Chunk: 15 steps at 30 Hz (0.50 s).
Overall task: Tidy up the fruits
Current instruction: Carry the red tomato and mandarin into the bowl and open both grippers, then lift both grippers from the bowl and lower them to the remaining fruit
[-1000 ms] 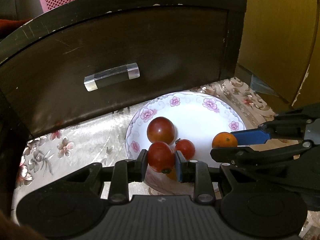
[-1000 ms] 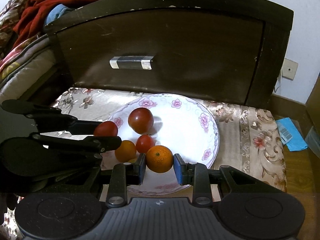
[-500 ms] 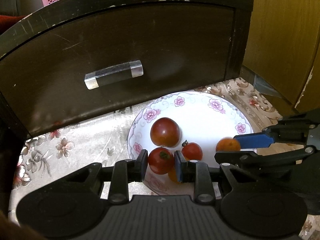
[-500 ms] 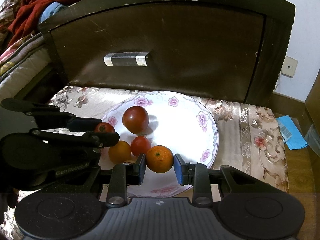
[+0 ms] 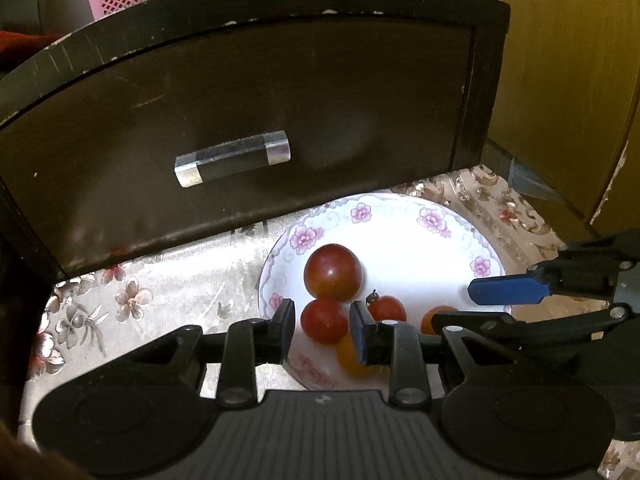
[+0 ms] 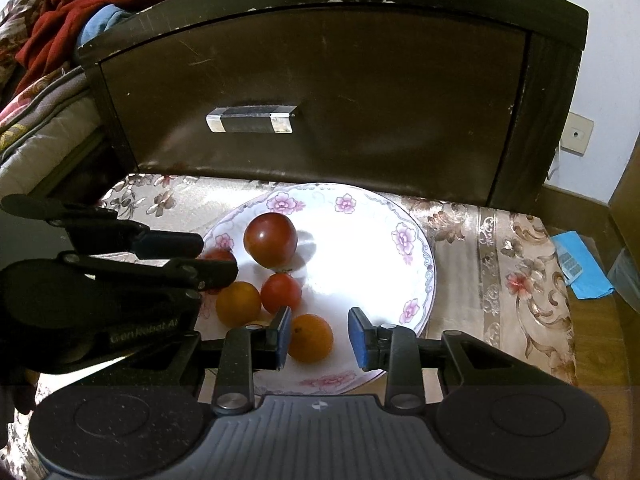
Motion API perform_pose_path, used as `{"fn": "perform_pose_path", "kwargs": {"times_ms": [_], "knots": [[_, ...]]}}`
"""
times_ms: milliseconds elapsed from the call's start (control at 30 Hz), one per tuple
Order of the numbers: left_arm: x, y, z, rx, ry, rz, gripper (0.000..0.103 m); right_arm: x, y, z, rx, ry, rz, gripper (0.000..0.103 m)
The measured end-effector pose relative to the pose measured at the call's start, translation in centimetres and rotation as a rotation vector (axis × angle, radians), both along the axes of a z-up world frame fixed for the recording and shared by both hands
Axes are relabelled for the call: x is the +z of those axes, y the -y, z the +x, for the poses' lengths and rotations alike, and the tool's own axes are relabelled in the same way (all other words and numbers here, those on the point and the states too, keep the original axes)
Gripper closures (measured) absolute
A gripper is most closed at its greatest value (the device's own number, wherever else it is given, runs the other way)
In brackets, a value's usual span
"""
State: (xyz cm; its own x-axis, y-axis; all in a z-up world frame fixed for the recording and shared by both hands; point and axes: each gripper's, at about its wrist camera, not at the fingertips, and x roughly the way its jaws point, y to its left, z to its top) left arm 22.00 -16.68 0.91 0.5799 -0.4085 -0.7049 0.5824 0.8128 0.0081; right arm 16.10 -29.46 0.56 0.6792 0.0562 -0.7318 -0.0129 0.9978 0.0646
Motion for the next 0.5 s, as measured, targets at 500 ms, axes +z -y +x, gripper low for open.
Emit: {"fn": "perform_pose_path", "kwargs": {"times_ms": [500], "knots": [[1.5,-1.1,-1.2,0.013,0.021,-0.027,0.060,0.7,-0.3,-0.6,0.004,0.014,-0.007,0.070]]}}
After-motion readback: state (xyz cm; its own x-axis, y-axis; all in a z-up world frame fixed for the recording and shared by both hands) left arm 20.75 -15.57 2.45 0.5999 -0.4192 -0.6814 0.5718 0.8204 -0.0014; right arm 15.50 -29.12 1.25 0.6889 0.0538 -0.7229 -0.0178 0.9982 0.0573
